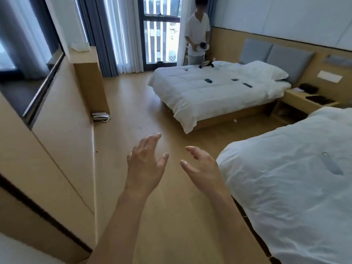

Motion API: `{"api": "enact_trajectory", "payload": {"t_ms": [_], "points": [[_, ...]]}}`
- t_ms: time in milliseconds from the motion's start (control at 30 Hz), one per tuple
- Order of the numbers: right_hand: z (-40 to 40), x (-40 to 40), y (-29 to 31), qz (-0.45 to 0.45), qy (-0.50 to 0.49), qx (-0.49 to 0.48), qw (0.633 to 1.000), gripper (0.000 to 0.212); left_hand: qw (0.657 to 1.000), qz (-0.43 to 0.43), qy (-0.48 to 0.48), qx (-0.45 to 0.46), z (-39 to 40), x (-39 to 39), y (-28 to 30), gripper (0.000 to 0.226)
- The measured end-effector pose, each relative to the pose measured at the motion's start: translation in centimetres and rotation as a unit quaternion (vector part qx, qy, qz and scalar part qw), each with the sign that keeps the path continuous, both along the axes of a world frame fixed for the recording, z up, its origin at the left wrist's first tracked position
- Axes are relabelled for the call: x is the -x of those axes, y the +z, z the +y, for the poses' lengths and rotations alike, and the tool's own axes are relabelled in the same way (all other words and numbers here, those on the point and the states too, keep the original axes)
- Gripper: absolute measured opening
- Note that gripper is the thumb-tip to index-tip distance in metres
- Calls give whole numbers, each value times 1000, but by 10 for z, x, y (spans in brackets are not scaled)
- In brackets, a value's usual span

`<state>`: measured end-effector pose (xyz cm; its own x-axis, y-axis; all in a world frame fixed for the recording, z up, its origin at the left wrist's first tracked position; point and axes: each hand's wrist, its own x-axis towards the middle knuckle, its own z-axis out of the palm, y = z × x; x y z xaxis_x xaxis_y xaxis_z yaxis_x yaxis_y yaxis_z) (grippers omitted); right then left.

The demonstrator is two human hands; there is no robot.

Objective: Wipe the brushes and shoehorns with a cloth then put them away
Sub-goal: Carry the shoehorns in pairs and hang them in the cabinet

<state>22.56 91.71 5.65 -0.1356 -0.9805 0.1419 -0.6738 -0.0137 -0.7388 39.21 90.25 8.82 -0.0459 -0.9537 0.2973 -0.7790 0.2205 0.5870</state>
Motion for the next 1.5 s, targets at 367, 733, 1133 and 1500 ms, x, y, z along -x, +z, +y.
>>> {"api": "enact_trajectory", "payload": {"t_ms": [367,733,1133,1500], "points": [[-172,67,-21,-49,-117,-20,992,50,993,3,-114,-24,-206,76,-17,55],[-440,169,-17,-79,-75,9,994,52,997,-11,-77,-3,-442,169,5,56],[-609,304,-23,-67,-135,-18,988,52,988,7,-152,-34,-652,311,-18,54],[-772,453,-11,-22,-309,-26,951,52,949,-3,-313,-29,-873,487,-22,53]]}}
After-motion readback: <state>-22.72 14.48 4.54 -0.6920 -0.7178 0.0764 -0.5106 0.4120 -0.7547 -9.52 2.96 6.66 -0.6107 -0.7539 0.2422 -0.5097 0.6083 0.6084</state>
